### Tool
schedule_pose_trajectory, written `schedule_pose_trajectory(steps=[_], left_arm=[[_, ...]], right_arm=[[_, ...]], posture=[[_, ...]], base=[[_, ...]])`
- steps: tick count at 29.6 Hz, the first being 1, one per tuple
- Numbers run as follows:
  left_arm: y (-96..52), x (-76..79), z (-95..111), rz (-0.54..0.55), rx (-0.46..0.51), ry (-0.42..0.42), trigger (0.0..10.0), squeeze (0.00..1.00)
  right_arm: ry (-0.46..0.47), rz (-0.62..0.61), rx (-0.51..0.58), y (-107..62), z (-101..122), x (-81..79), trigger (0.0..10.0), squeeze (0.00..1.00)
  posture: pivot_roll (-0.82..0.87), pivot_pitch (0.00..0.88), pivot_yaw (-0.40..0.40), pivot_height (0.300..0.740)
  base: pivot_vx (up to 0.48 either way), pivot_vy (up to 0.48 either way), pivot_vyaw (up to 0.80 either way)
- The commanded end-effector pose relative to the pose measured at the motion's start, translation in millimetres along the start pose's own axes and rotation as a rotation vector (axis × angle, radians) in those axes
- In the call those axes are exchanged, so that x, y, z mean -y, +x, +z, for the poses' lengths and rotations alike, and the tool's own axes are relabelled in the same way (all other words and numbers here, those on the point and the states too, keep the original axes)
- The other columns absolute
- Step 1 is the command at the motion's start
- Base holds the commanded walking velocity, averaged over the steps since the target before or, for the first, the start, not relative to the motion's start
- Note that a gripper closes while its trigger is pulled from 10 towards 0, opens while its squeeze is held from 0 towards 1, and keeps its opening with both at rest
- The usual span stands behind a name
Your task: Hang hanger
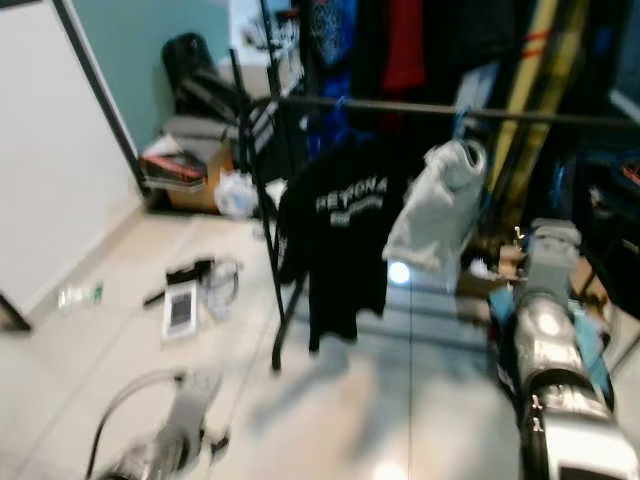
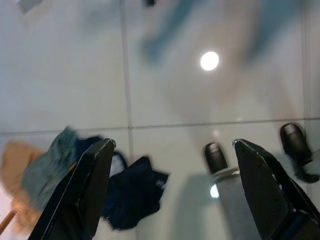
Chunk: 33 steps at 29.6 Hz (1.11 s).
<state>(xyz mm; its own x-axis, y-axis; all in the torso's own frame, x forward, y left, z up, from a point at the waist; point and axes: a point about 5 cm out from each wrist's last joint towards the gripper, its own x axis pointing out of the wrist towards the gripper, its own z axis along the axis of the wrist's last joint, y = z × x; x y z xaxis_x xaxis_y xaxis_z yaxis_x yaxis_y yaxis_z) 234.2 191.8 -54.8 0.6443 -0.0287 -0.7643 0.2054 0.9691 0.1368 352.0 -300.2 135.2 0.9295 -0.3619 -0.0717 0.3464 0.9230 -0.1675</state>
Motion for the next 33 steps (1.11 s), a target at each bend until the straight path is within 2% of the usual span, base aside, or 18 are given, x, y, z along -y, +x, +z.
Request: schedule_pose_trajectory(steps=[1,9,12,14,20,28,33], left_arm=[[0.7,2.0,2,-0.011,-0.004,0.003,10.0,0.0],[1.6,-4.5,14,-0.013,0.014,0.005,10.0,0.0],[3.0,-2.2,22,-0.018,0.024,0.007,10.0,0.0],[3.0,-2.2,22,-0.018,0.024,0.007,10.0,0.0],[4.7,5.0,30,-0.03,0.036,0.011,10.0,0.0],[5.5,11.1,32,-0.04,0.037,0.019,10.0,0.0],[5.2,9.2,29,-0.03,0.025,0.023,10.0,0.0]], right_arm=[[-0.004,-0.009,0.042,1.4,8,6.9,10.0,0.0],[0.034,-0.052,0.054,5.3,20,14.1,10.0,0.0],[0.075,-0.123,0.056,7.2,27,27.7,10.0,0.0],[0.075,-0.123,0.056,7.2,27,27.7,10.0,0.0],[0.12,-0.16,0.05,7.7,29,38.7,10.0,0.0],[0.21,-0.178,0.015,7.6,25,47.0,10.0,0.0],[0.239,-0.186,-0.006,7.9,24,49.3,10.0,0.0]], posture=[[-0.08,0.0,0.039,0.74],[-0.08,0.0,0.045,0.74],[-0.08,0.0,0.041,0.74],[-0.08,0.0,0.041,0.74],[-0.08,0.0,0.042,0.74],[-0.08,0.0,0.042,0.74],[-0.08,0.0,0.044,0.74]], base=[[0.375,0.0,0.0],[0.379,0.0,-0.14],[0.381,0.0,-0.8],[0.386,0.0,-0.8],[0.384,0.0,0.0],[0.303,0.0,-0.8],[0.0,0.0,-0.75]])
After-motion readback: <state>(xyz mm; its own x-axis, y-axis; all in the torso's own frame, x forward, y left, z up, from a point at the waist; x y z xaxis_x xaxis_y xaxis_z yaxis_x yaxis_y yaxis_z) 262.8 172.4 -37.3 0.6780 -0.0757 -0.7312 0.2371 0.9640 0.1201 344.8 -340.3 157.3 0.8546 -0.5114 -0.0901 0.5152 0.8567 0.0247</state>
